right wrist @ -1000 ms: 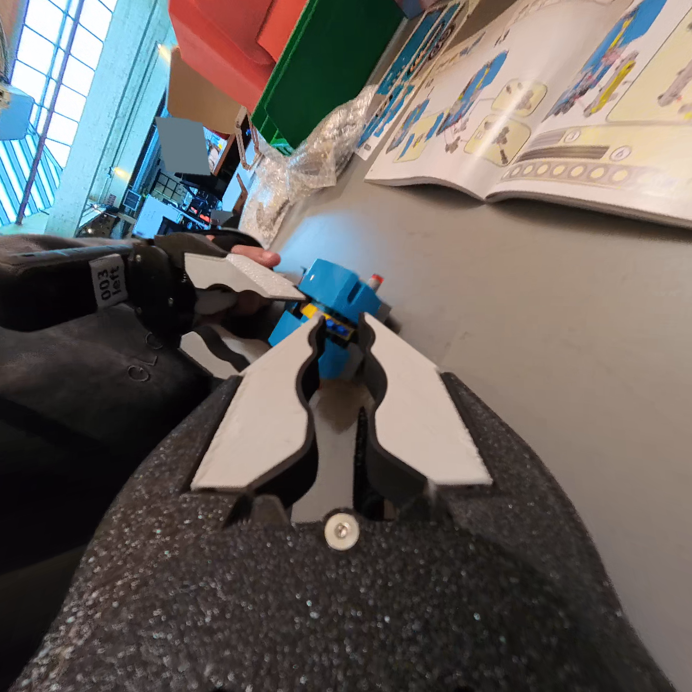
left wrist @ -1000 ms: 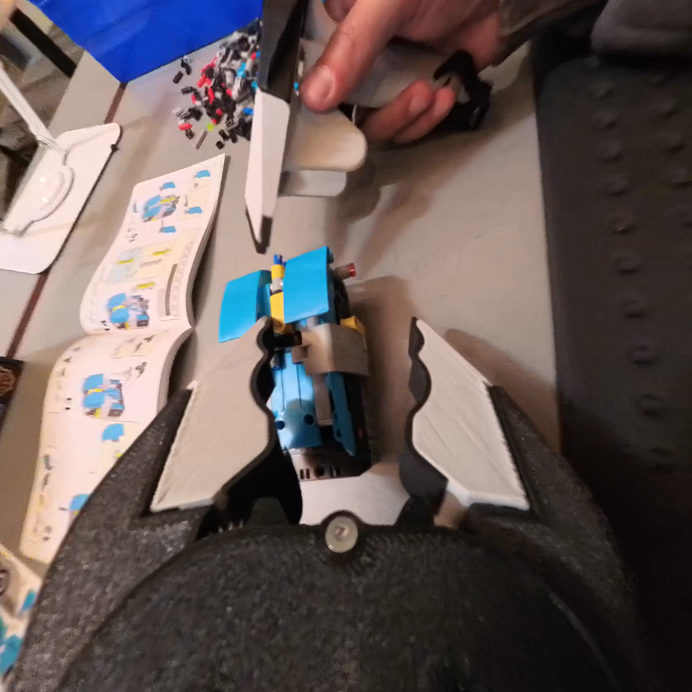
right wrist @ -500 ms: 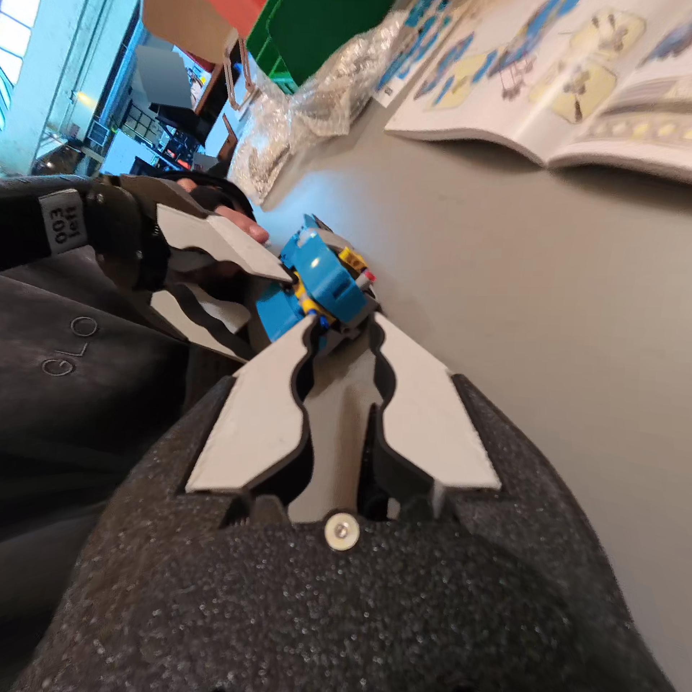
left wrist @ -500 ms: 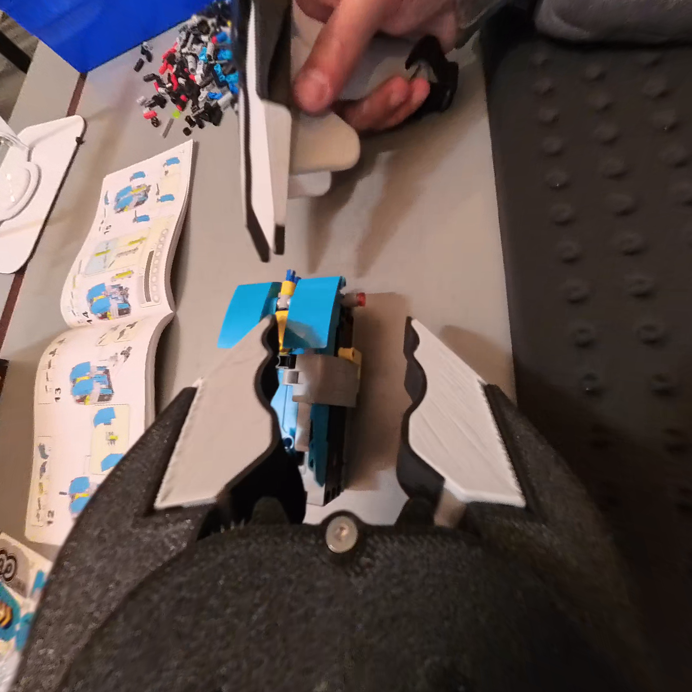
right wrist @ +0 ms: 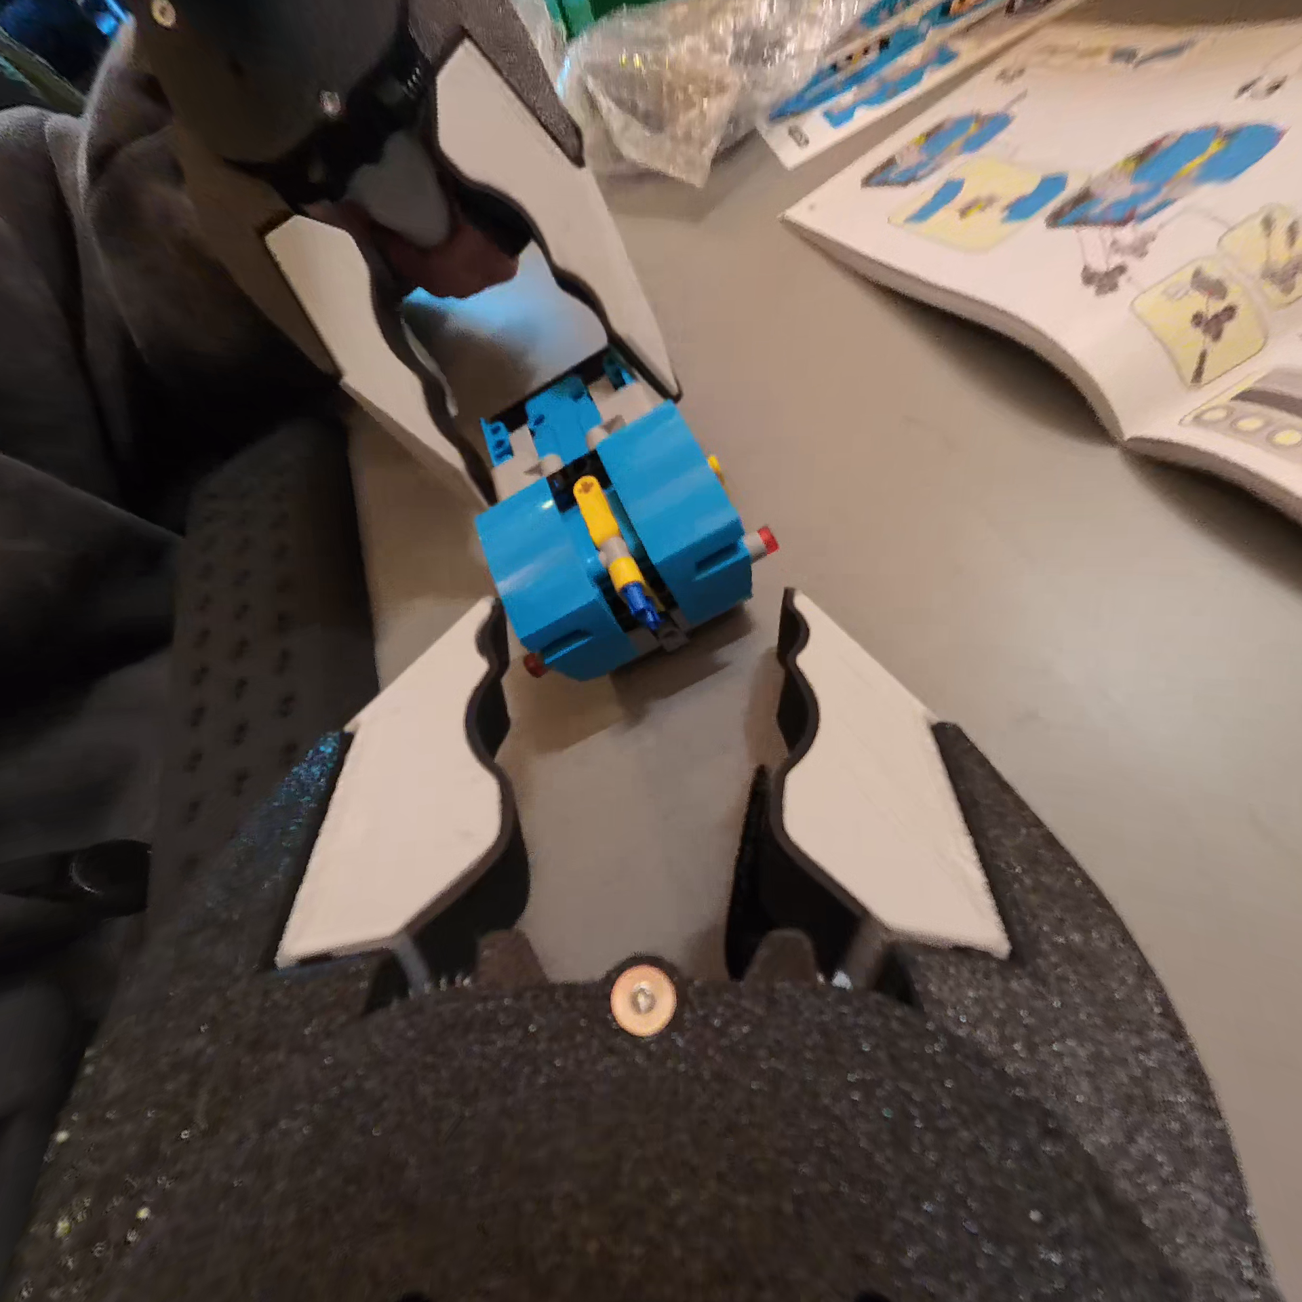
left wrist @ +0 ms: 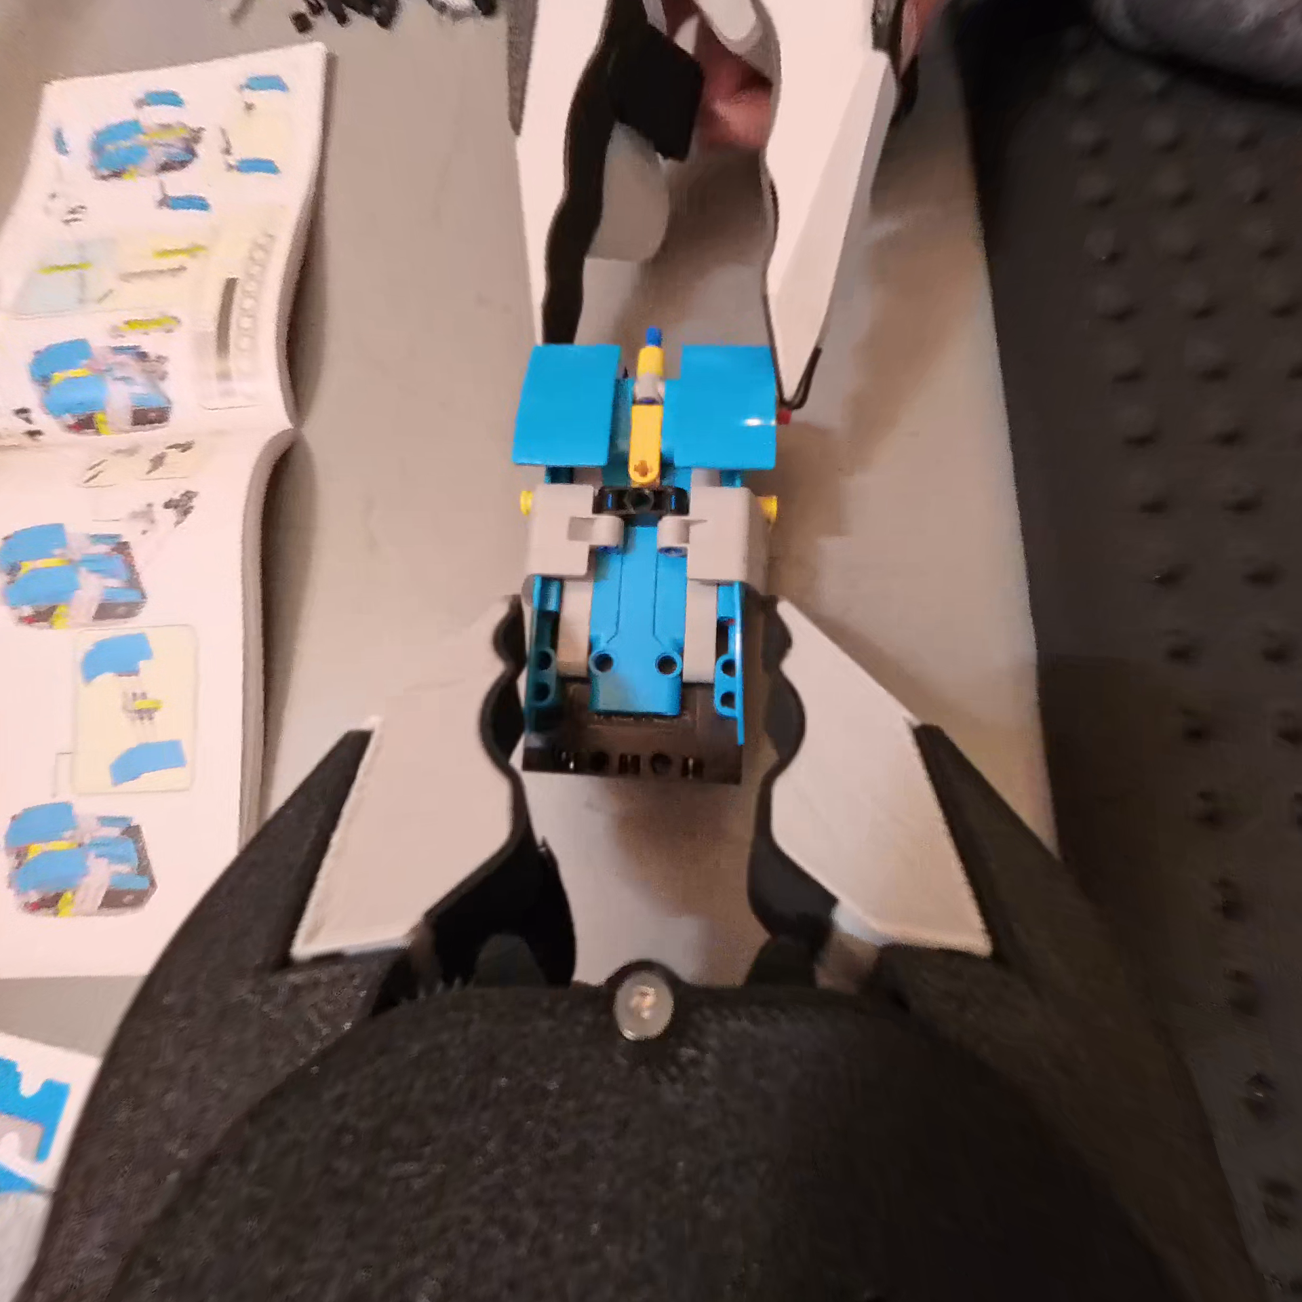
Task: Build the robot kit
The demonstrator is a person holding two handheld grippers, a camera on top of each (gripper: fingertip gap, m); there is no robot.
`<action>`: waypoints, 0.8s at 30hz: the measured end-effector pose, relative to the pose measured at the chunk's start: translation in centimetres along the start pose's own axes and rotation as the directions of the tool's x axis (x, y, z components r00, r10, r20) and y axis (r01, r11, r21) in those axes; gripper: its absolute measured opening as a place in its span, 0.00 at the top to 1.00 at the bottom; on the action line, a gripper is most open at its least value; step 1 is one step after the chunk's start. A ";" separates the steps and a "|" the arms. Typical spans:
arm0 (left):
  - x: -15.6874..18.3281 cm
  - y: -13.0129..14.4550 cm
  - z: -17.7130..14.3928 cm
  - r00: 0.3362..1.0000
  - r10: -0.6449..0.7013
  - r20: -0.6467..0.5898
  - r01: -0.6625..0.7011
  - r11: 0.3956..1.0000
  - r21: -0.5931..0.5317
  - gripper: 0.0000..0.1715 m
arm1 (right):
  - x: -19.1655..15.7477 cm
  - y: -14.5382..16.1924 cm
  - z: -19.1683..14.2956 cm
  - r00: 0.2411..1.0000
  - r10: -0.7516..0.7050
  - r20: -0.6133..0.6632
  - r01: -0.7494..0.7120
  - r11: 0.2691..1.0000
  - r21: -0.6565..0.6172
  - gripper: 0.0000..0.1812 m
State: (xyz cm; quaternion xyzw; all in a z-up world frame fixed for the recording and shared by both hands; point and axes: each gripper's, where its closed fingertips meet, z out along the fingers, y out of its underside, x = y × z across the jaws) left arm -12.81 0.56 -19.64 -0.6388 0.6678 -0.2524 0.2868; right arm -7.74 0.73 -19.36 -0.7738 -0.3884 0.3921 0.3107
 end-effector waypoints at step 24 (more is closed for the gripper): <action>-4.9 -3.1 -4.3 0.597 0.309 0.740 -0.402 0.914 -0.057 0.60 | 1.8 -6.8 1.0 0.879 0.383 0.284 -0.456 0.848 0.269 0.45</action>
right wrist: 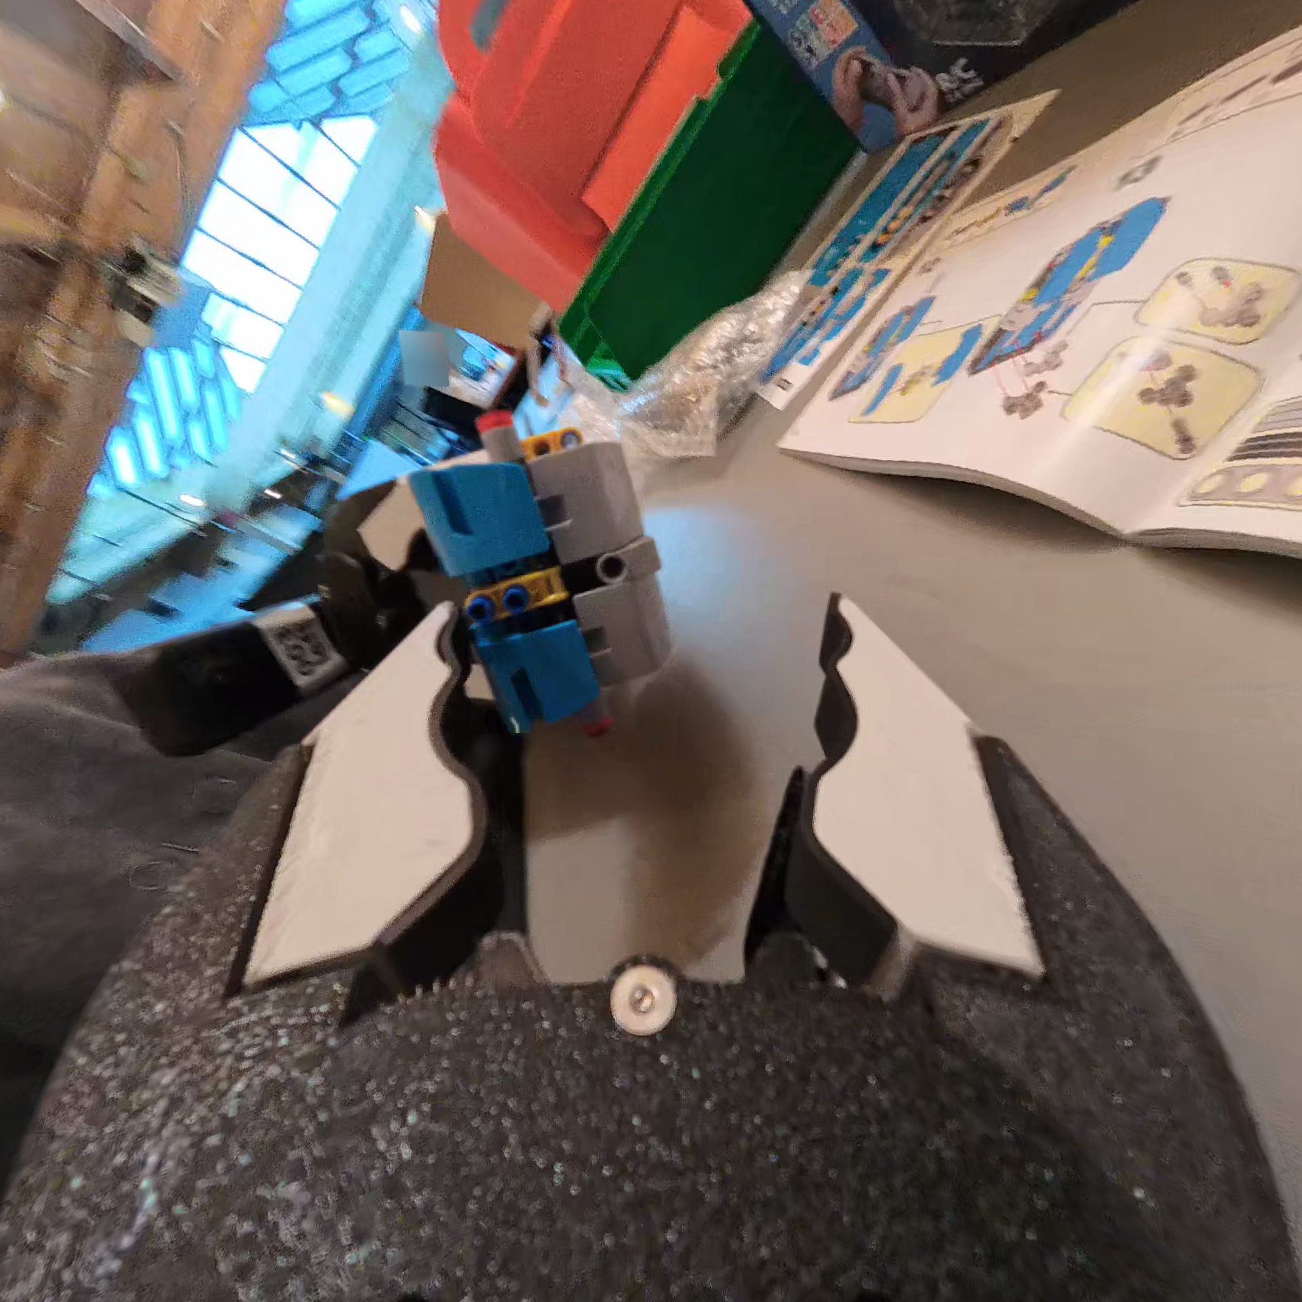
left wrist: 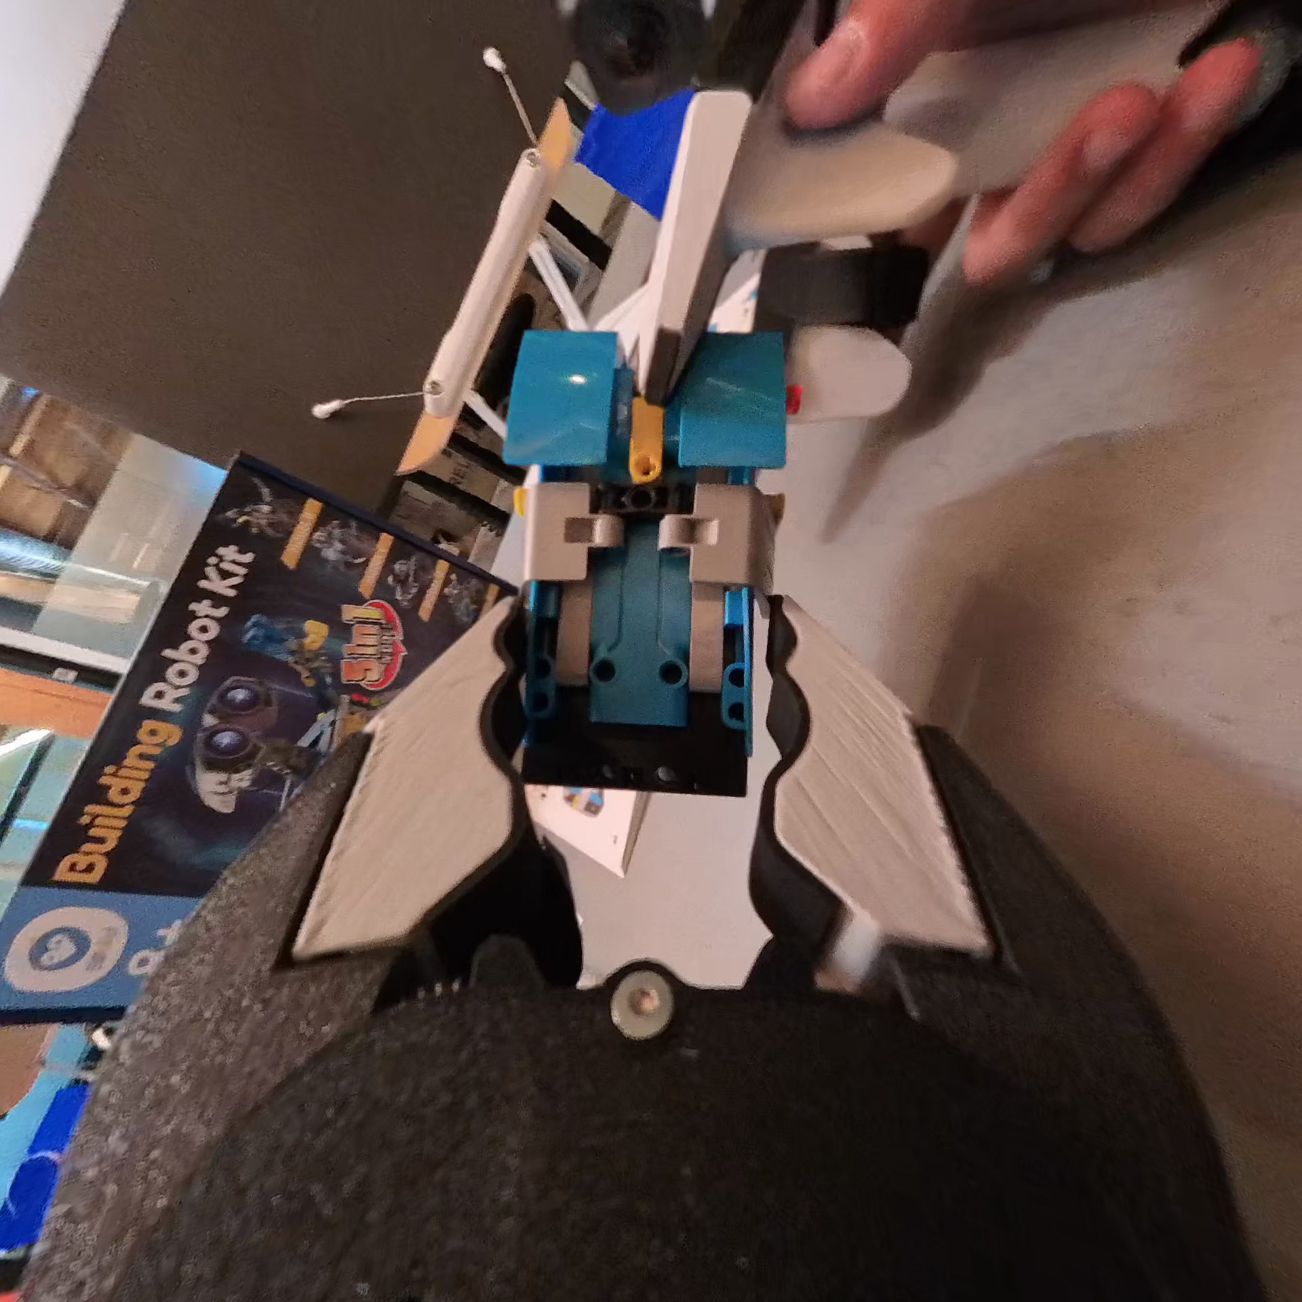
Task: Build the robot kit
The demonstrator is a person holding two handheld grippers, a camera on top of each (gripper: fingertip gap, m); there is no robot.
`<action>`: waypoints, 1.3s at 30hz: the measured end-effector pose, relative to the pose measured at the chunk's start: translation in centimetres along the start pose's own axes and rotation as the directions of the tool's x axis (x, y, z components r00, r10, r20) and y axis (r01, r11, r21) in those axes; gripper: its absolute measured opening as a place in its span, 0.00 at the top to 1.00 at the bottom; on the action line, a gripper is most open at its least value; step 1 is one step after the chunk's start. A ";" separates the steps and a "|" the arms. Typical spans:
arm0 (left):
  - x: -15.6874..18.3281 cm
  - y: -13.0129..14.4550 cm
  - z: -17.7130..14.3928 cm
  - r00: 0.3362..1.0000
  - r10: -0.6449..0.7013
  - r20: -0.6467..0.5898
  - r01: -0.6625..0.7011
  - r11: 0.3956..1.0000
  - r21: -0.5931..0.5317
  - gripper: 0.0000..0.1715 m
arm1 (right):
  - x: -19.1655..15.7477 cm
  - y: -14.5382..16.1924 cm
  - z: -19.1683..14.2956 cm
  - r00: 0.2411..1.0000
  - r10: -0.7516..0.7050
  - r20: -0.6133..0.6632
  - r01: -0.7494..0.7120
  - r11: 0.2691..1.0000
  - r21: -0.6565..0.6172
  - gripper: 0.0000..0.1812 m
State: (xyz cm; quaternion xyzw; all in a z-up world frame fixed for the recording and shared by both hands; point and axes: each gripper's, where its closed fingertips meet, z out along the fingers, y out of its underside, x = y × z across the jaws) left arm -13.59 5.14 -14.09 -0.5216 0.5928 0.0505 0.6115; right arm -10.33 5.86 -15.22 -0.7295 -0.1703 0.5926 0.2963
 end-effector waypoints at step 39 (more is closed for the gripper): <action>2.4 -2.1 0.4 0.627 -0.548 -0.554 0.669 0.743 0.021 0.60 | 0.0 2.7 -0.8 0.588 -0.781 0.211 0.618 0.265 -0.740 0.61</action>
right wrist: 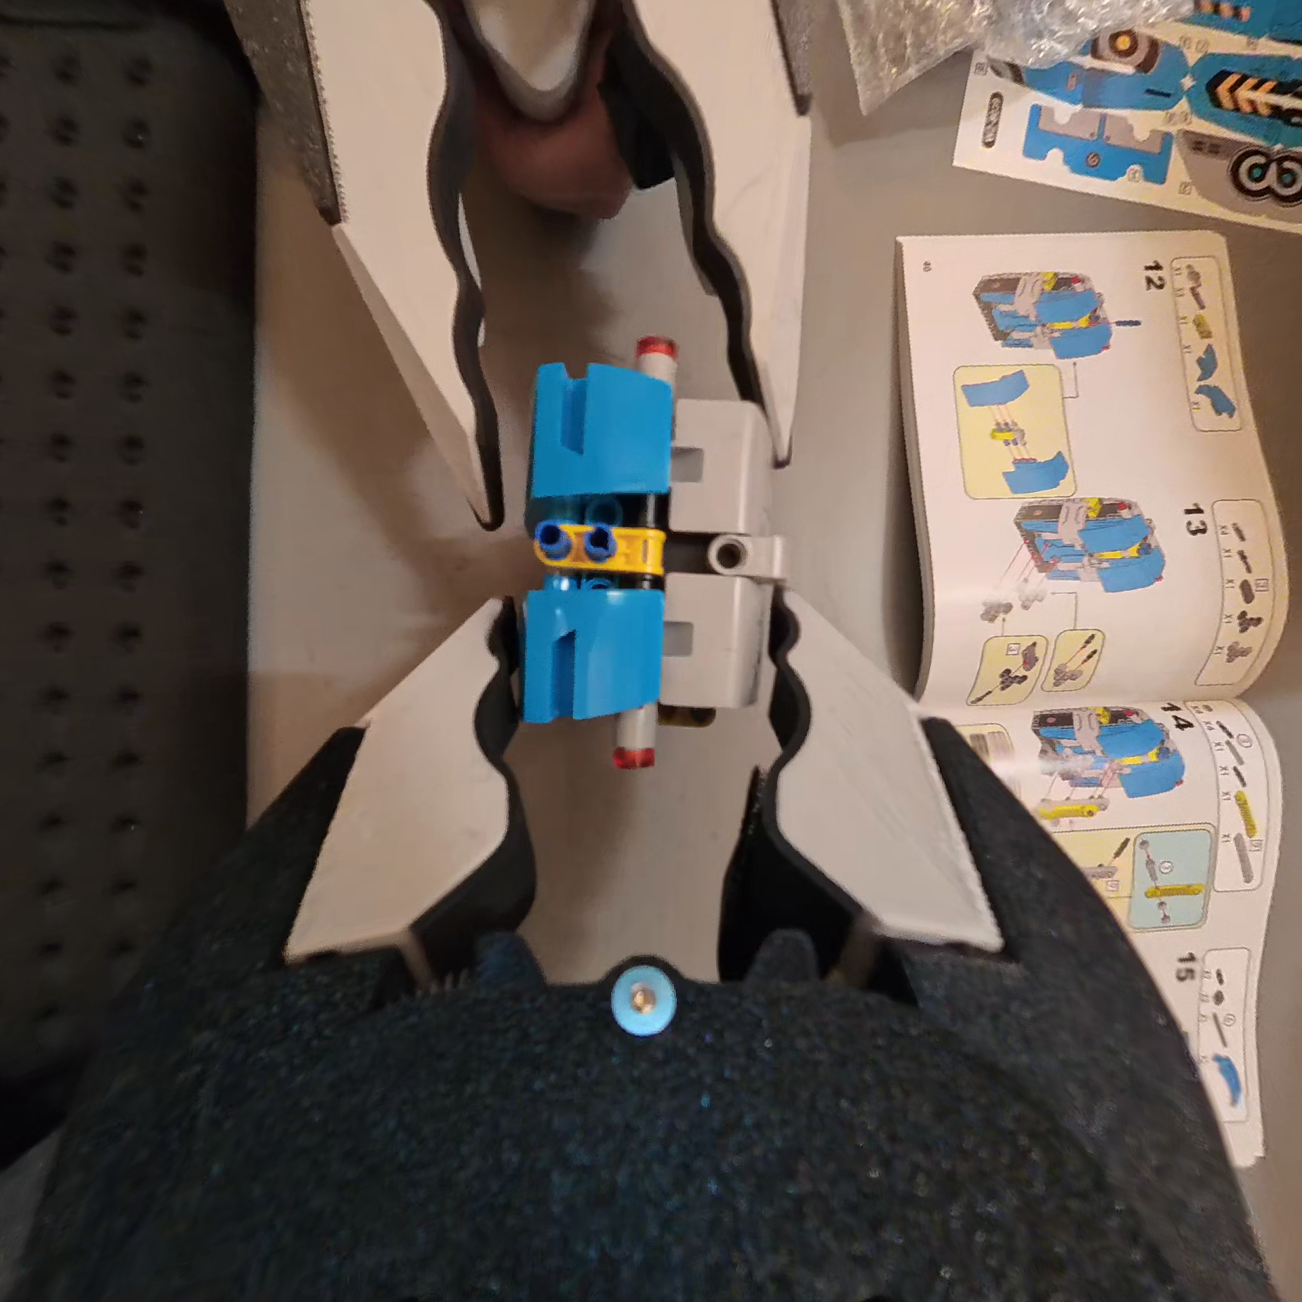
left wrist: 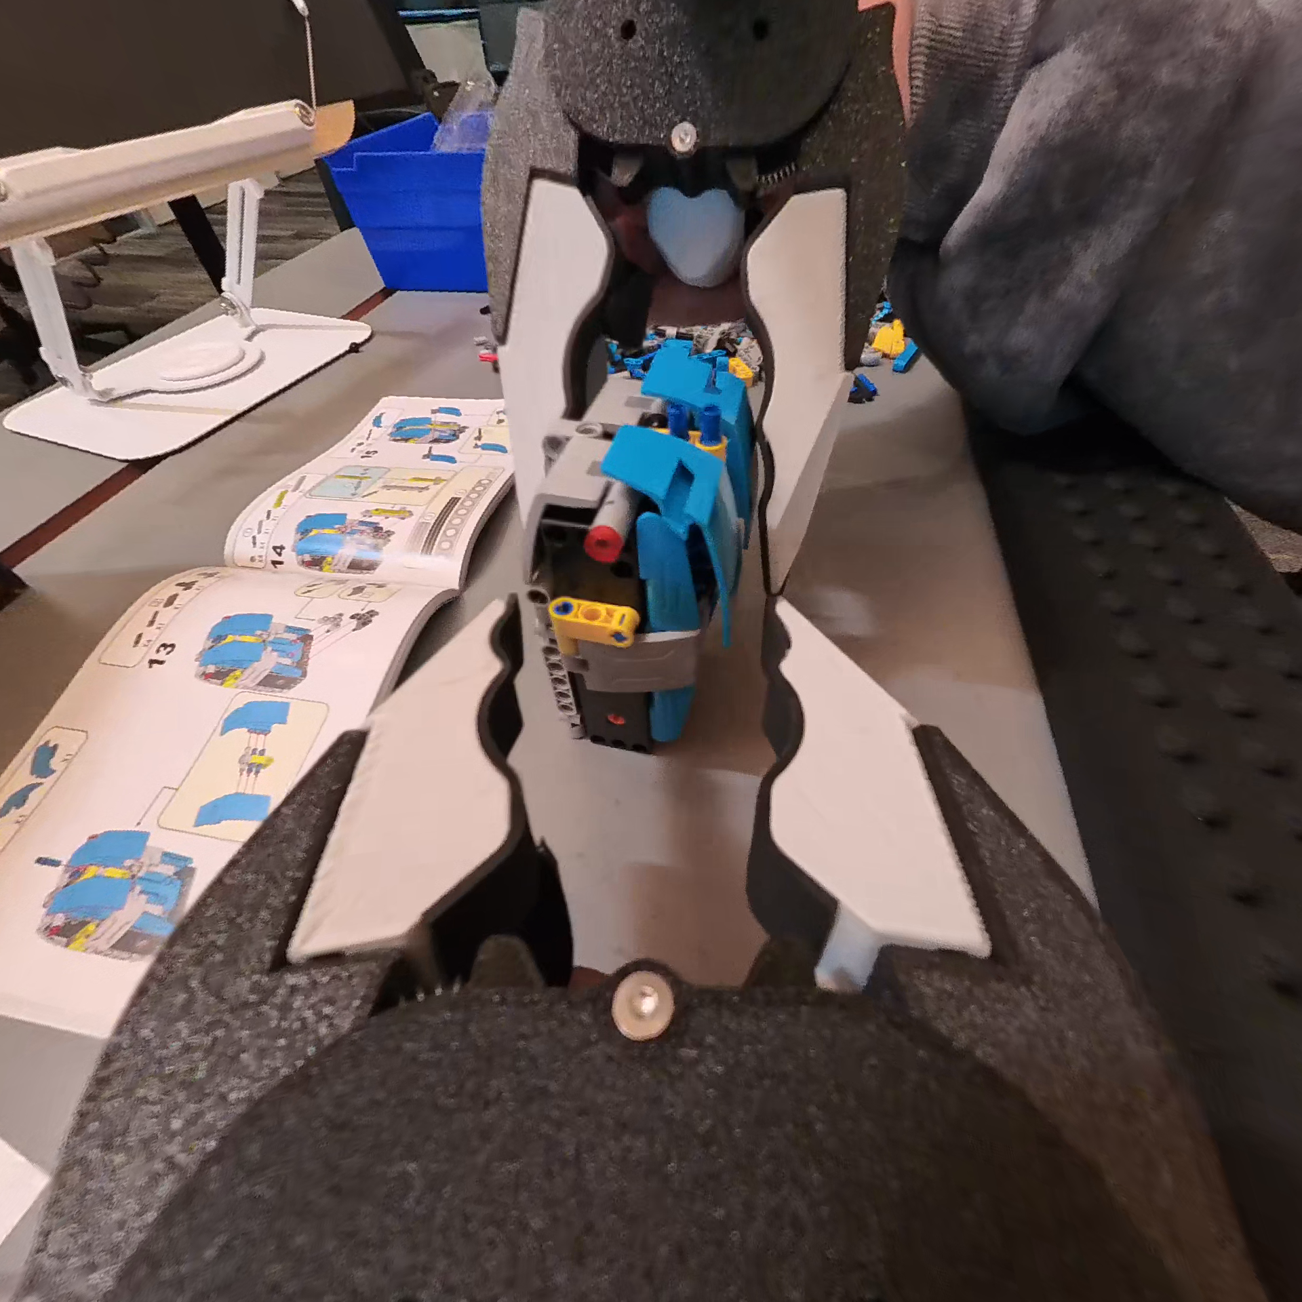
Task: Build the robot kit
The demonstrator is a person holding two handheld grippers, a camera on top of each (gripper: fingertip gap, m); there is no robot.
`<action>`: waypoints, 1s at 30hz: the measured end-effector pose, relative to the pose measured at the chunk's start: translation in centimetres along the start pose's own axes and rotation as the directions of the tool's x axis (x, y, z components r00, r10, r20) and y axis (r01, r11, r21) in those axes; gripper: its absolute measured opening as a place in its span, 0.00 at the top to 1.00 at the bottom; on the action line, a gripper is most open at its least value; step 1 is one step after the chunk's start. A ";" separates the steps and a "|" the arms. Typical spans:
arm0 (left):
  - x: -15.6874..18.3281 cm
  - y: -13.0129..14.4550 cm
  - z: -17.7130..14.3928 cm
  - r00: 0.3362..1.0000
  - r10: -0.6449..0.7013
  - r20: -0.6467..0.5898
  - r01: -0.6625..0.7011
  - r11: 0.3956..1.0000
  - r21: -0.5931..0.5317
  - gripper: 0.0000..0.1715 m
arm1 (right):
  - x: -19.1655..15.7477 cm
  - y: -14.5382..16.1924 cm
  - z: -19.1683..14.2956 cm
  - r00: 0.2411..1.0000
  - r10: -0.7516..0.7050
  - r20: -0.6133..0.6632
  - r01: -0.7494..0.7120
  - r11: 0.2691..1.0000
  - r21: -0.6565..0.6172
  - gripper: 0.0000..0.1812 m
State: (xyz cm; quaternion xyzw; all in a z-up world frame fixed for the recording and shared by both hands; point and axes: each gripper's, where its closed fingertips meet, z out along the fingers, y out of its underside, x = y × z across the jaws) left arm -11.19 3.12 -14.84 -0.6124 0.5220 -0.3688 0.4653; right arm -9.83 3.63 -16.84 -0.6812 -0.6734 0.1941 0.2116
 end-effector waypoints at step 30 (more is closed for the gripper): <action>-10.1 5.9 -6.1 0.840 -0.170 0.515 0.283 0.948 -0.148 0.67 | 8.0 8.8 -8.1 0.552 0.818 -0.161 -0.494 0.477 0.727 0.75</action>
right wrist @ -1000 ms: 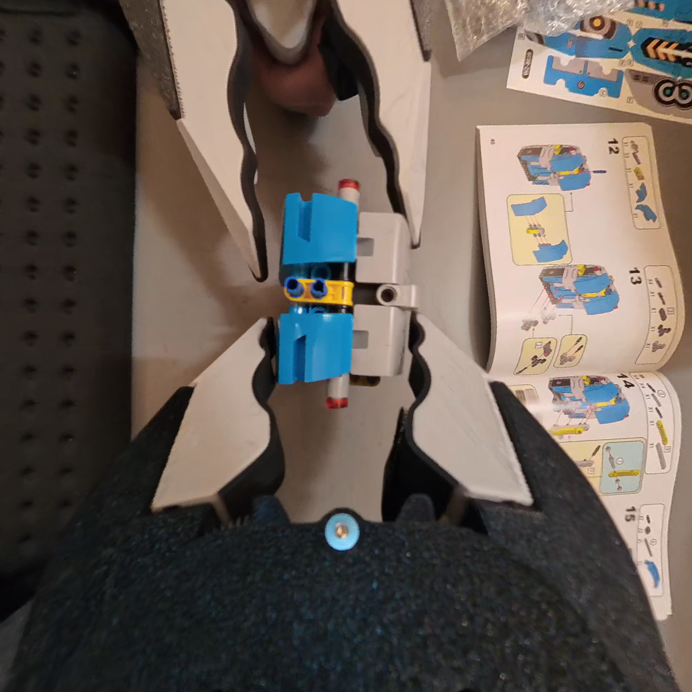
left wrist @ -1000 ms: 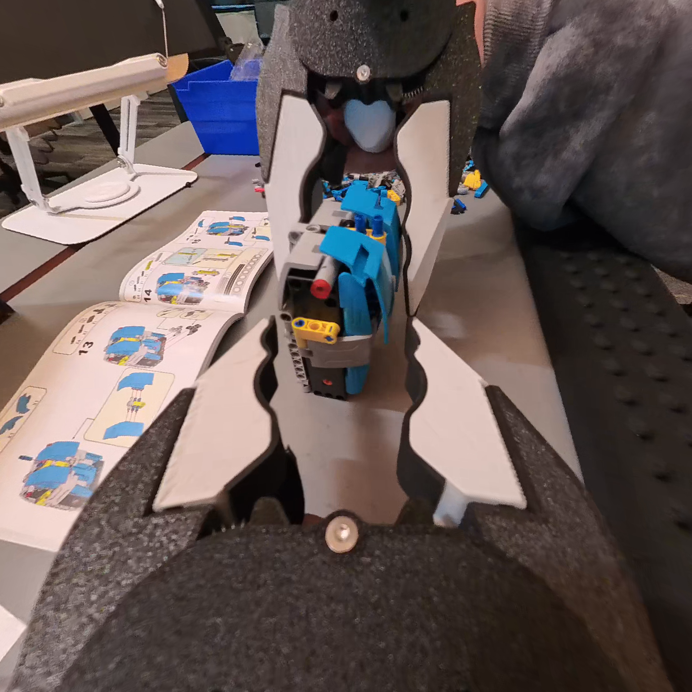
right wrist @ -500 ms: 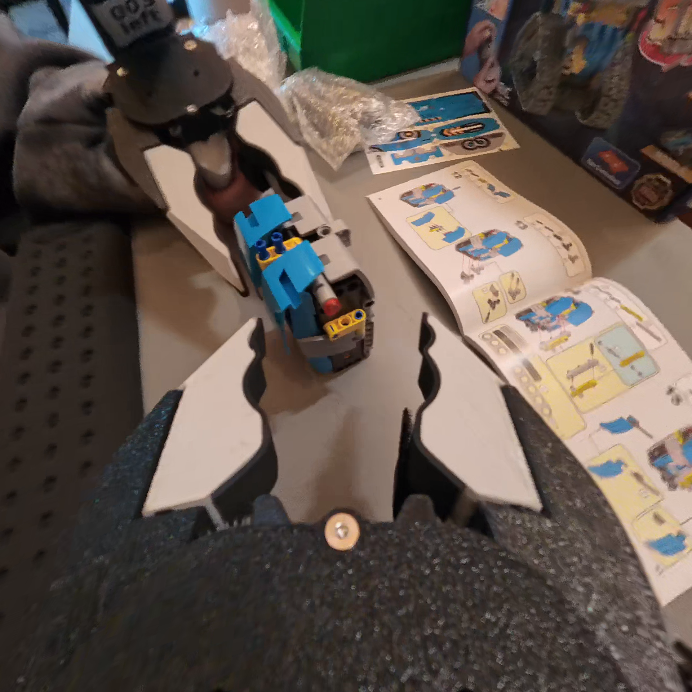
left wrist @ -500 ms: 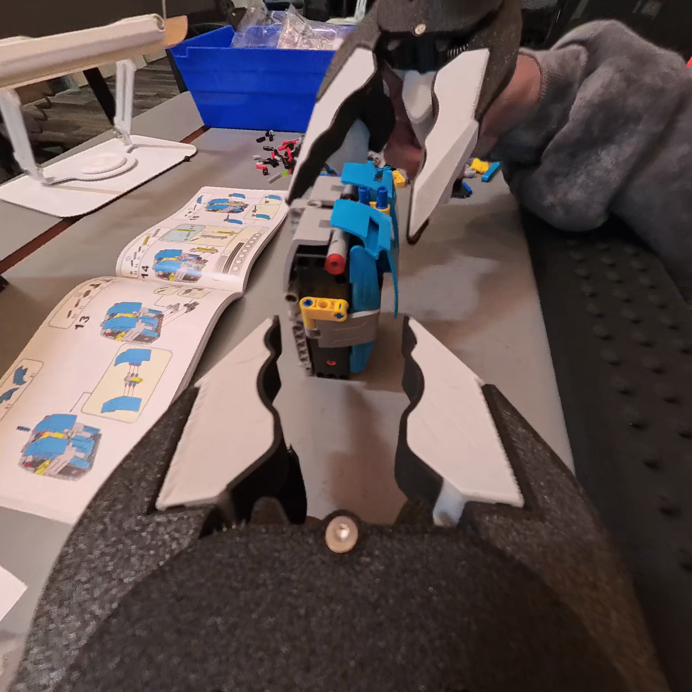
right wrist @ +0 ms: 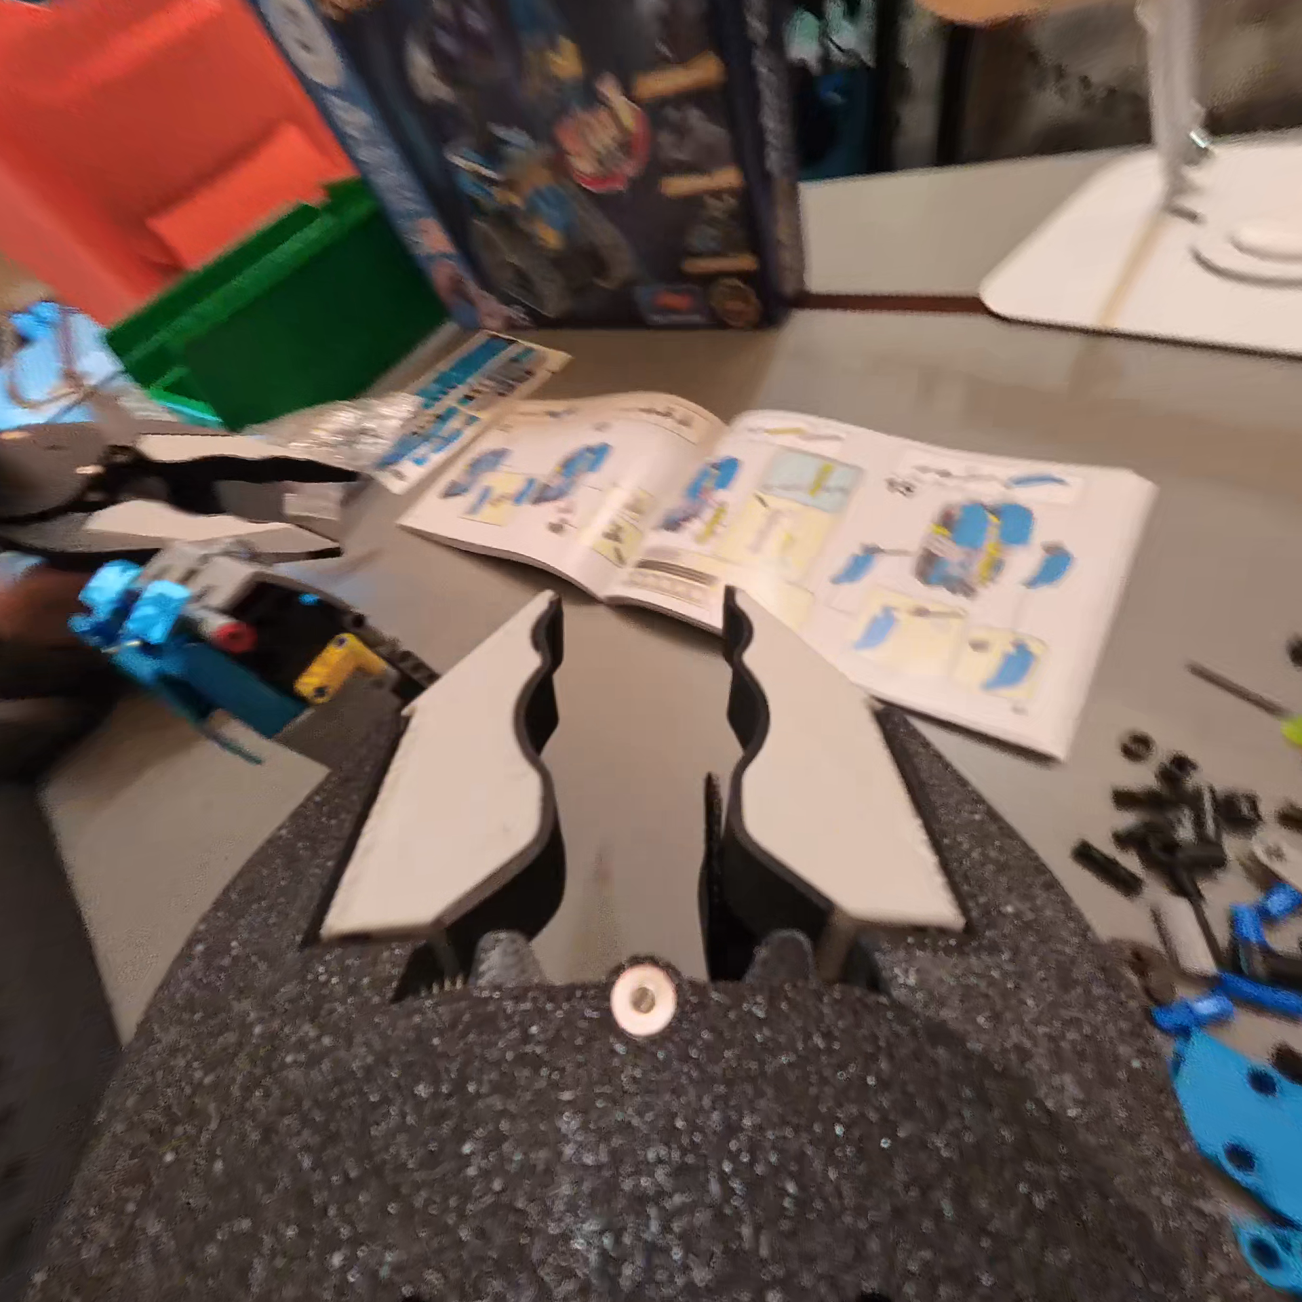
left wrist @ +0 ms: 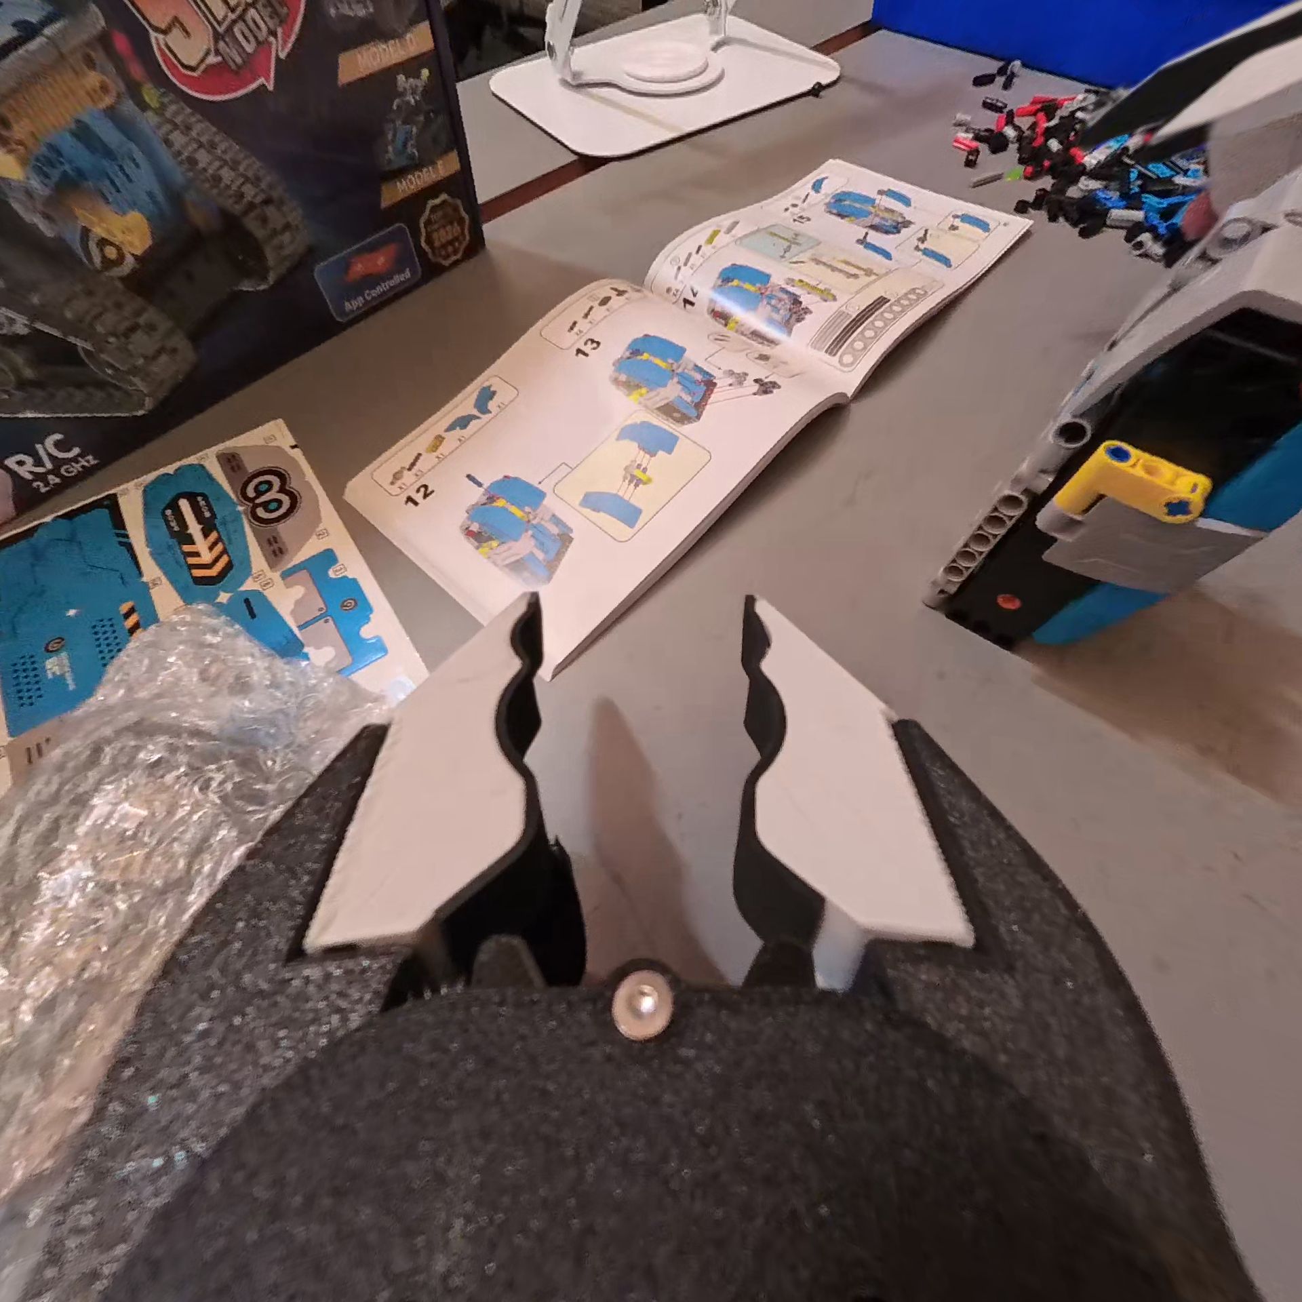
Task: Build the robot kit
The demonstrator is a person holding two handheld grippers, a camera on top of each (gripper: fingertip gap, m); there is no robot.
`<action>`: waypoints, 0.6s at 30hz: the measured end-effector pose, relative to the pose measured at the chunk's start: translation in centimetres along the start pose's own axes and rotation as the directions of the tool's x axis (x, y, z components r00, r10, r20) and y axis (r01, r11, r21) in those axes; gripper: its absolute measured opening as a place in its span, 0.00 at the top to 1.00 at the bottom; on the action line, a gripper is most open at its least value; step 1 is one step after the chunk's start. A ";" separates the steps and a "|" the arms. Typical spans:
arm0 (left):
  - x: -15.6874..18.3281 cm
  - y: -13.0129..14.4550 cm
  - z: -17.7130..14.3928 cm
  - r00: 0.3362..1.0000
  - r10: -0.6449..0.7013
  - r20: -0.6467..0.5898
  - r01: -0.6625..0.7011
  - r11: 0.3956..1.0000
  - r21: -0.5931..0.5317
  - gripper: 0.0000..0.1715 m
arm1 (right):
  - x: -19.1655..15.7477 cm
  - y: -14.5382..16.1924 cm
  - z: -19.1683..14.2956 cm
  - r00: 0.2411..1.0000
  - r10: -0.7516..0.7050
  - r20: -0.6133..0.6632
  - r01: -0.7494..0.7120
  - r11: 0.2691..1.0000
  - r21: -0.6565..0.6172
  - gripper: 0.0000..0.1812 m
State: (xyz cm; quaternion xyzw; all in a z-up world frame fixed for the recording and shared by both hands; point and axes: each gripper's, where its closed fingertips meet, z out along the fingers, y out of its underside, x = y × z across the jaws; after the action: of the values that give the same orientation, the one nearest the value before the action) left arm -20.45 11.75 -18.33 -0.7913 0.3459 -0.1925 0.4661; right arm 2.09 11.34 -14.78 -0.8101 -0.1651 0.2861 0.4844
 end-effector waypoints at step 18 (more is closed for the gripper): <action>0.9 2.1 1.8 0.998 -0.002 -0.062 -0.008 0.987 -0.159 0.66 | 0.2 3.9 1.6 0.999 0.013 0.031 -0.007 0.980 -0.201 0.81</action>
State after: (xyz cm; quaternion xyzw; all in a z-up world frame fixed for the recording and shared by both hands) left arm -19.44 11.47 -21.08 -0.8191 0.3757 -0.1879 0.3907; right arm 1.21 10.72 -18.88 -0.8511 -0.1968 0.2832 0.3959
